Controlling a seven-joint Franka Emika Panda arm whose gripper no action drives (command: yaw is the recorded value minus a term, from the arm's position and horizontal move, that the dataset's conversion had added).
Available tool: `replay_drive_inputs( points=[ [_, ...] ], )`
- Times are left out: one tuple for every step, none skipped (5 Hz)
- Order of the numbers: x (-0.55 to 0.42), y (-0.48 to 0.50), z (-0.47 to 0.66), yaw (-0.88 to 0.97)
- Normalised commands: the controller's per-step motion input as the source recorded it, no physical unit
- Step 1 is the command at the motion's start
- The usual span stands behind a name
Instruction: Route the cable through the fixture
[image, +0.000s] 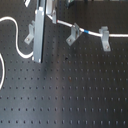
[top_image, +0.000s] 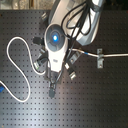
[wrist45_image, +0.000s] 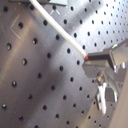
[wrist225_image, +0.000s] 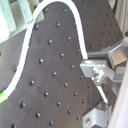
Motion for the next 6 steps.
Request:
replay_drive_inputs(
  points=[
    [0.403,-0.083,-0.02,0.00],
    [0.203,-0.043,0.00,0.04],
    [0.130,-0.028,0.00,0.04],
    [0.292,-0.082,-0.14,0.05],
    [0.404,-0.096,-0.31,0.08],
    [0.231,-0.088,-0.48,0.16]
  ],
)
